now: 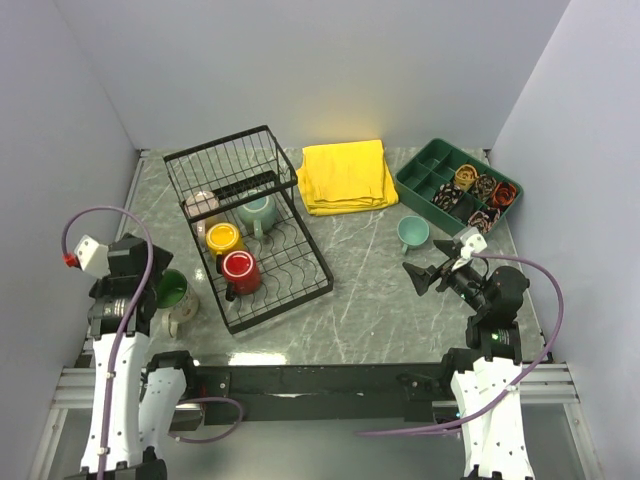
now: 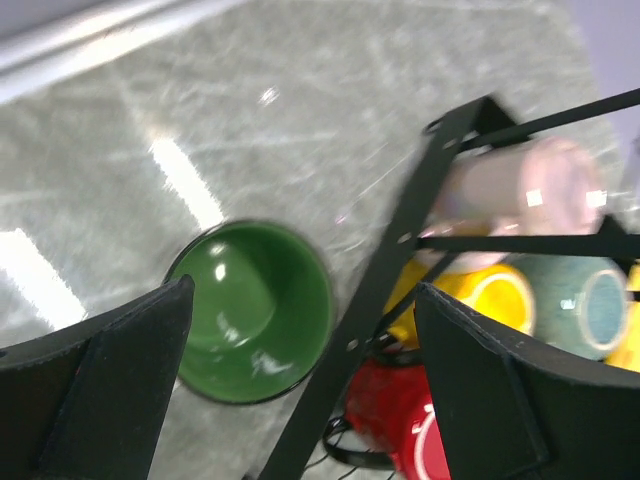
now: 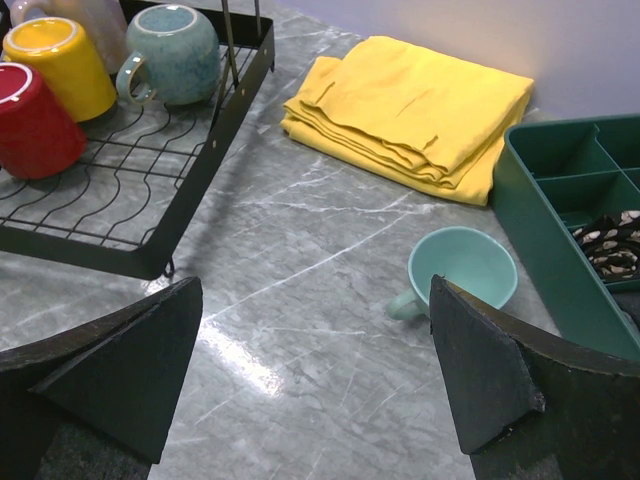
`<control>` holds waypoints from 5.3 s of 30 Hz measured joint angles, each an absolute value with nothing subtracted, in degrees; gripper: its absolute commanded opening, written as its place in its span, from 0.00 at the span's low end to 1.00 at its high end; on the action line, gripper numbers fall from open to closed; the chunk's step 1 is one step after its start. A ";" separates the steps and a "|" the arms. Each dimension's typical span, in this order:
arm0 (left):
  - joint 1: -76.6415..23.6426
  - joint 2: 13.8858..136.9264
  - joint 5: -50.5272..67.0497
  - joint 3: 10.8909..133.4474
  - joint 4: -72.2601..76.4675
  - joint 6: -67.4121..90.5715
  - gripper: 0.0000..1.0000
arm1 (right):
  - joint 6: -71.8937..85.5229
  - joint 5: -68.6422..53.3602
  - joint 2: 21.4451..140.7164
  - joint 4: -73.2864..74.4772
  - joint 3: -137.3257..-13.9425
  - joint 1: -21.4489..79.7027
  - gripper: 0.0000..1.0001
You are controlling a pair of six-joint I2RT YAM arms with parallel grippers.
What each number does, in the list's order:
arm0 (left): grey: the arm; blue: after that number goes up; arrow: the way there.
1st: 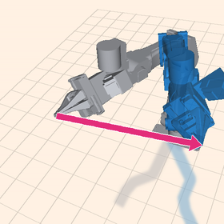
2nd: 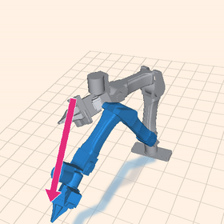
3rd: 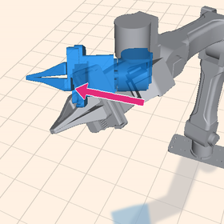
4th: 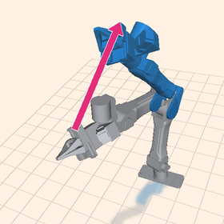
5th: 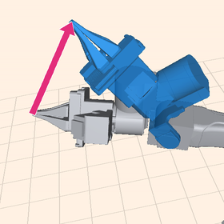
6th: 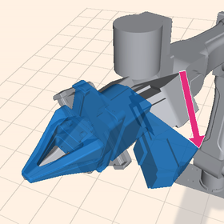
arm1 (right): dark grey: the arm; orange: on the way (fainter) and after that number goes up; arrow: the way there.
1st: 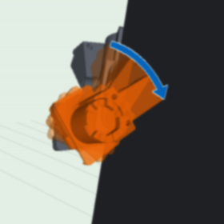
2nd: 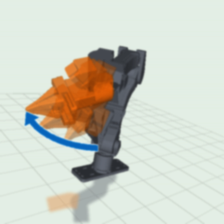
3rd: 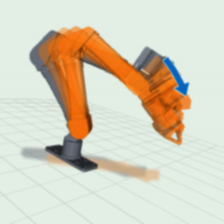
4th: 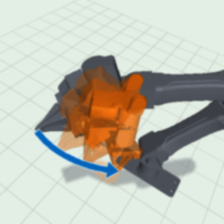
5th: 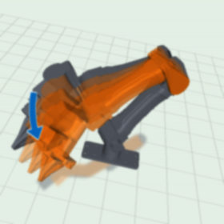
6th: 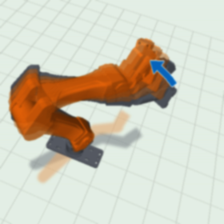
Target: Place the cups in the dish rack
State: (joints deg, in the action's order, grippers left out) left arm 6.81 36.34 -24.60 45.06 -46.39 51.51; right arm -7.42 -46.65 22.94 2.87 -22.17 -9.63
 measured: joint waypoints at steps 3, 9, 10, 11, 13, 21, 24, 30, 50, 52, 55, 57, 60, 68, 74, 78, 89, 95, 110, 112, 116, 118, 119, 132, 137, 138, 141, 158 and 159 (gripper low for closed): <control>6.94 37.78 -24.71 45.10 -49.52 53.87 0.96 | -7.51 -46.70 22.94 3.07 -22.17 -9.63 1.00; 8.67 42.41 -24.34 46.63 -54.81 57.63 0.97 | -7.60 -46.87 22.94 3.57 -22.46 -9.65 1.00; 9.54 43.07 -23.62 46.57 -55.00 57.91 0.97 | -7.62 -46.89 22.94 3.64 -22.52 -9.63 1.00; 10.74 43.64 -22.59 46.33 -54.89 57.95 0.97 | -7.75 -46.92 22.92 3.70 -22.52 -9.65 1.00; 13.28 44.10 -20.49 45.19 -54.41 57.95 0.97 | -7.95 -46.94 22.92 4.03 -22.55 -9.65 1.00; 19.40 48.45 -14.87 42.72 -52.82 57.69 0.95 | -8.62 -47.05 22.90 5.32 -23.77 -9.63 1.00; 19.68 50.68 -13.41 41.23 -51.51 57.71 0.87 | -8.73 -47.05 22.90 5.65 -24.38 -9.65 1.00; 20.12 52.42 -12.03 39.66 -49.93 57.52 0.67 | -8.91 -47.03 22.26 6.11 -24.45 -9.65 1.00; 22.74 56.07 -12.27 37.58 -46.02 57.84 0.35 | -9.28 -46.57 21.32 7.38 -25.23 -10.20 1.00; 22.94 56.07 -11.86 37.47 -45.78 57.67 0.19 | -9.32 -46.57 21.17 7.38 -25.23 -10.26 1.00; 23.35 55.77 -11.94 37.28 -46.24 56.64 0.13 | -9.45 -46.57 21.10 7.38 -25.23 -10.41 1.00; 24.12 55.02 -11.68 36.84 -45.76 56.66 0.03 | -9.52 -46.57 21.10 7.40 -25.23 -10.46 1.00; 24.14 51.70 -11.86 36.84 -46.65 56.18 0.01 | -9.52 -46.57 21.10 7.40 -25.23 -10.52 1.00; 24.18 45.04 -11.84 40.25 -47.70 55.86 0.01 | -9.52 -46.57 21.10 7.38 -25.23 -10.55 1.00; 25.80 47.22 -8.27 50.78 -49.69 51.96 0.01 | -9.52 -46.65 21.17 7.38 -25.23 -10.55 1.00; 27.03 51.31 -5.41 64.34 -49.87 48.73 0.01 | -9.52 -47.07 21.80 7.38 -25.23 -10.55 1.00; 28.32 56.34 17.41 76.66 -36.73 48.53 0.01 | -9.54 -47.64 22.74 7.38 -25.23 -10.55 1.00; 23.53 57.17 26.72 75.11 -26.24 56.99 0.01 | -9.76 -48.07 23.77 7.40 -25.23 -10.55 1.00; -15.11 56.97 28.18 68.20 4.03 77.49 0.01 | -11.79 -68.36 36.29 17.89 -39.88 -7.01 1.00; -22.13 58.78 27.22 67.26 7.92 77.97 0.01 | -11.07 -68.23 39.66 19.18 -46.00 0.14 1.00; -32.36 64.95 25.36 66.85 16.34 79.24 0.01 | -3.73 -69.58 44.47 15.64 -52.66 11.86 1.00; -35.57 68.01 23.64 66.41 19.88 79.92 0.01 | 2.70 -70.28 46.50 11.14 -53.89 12.64 1.00; -36.91 69.17 22.26 65.78 21.63 80.34 0.01 | 5.58 -70.43 47.59 9.52 -54.96 12.97 1.00; -44.93 75.59 8.34 62.35 36.34 85.08 0.01 | 36.93 -66.28 54.00 -14.90 -57.41 14.41 1.00; -47.18 76.66 7.01 60.71 39.68 86.65 0.01 | 43.72 -64.62 54.78 -19.73 -56.53 14.17 1.00; -47.40 76.66 6.68 60.29 39.86 86.76 0.01 | 44.88 -64.45 54.81 -20.86 -56.51 14.02 1.00; -47.94 76.66 4.99 59.35 40.34 87.88 0.01 | 50.52 -64.20 55.05 -27.55 -55.68 12.84 0.95; -51.24 75.88 -1.85 57.76 40.51 92.05 0.01 | 62.06 -64.38 60.42 -40.49 -53.80 12.99 0.44; -51.44 76.05 -1.89 57.76 40.53 92.18 0.01 | 62.13 -64.34 60.42 -40.45 -53.60 12.99 0.40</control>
